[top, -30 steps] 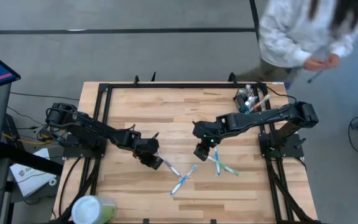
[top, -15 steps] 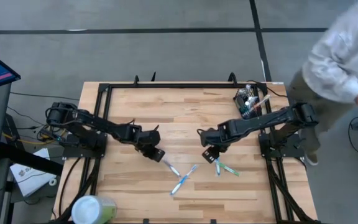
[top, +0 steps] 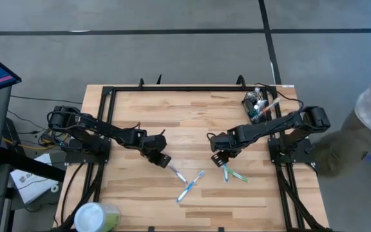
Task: Pick & Place toothbrushing station
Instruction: Put the right blue toothbrush in the right section of wire organizer
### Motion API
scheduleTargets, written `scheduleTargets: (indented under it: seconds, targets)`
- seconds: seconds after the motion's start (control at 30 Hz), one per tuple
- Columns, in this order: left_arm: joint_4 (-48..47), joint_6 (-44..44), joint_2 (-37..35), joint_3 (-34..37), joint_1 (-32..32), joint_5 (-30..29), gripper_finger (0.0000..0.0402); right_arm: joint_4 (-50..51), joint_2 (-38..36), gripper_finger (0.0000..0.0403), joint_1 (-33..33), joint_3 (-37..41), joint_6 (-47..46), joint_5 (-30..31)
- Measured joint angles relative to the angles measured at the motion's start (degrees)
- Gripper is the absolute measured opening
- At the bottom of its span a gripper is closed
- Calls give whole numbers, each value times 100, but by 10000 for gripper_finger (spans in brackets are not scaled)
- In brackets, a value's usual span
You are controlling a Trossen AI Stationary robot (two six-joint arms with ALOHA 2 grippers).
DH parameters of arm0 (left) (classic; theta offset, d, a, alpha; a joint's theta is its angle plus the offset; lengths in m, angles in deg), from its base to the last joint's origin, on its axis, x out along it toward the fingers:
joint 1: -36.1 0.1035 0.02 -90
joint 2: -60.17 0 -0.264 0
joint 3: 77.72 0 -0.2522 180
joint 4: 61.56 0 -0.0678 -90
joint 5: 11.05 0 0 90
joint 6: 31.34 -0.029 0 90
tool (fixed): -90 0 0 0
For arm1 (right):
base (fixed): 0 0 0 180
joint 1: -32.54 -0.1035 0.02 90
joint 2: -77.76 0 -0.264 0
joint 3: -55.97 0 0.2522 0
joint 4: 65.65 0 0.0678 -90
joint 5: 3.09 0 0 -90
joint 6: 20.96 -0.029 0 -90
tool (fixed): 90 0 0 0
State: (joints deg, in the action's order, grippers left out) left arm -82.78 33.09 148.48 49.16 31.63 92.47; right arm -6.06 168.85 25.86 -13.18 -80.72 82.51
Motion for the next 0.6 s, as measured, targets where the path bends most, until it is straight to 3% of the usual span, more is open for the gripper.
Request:
scheduleTargets:
  seconds: [0.6]
  targets:
    - [170,-13,-2,0,0,33,0,-1010,8,182,340,627,-610,392]
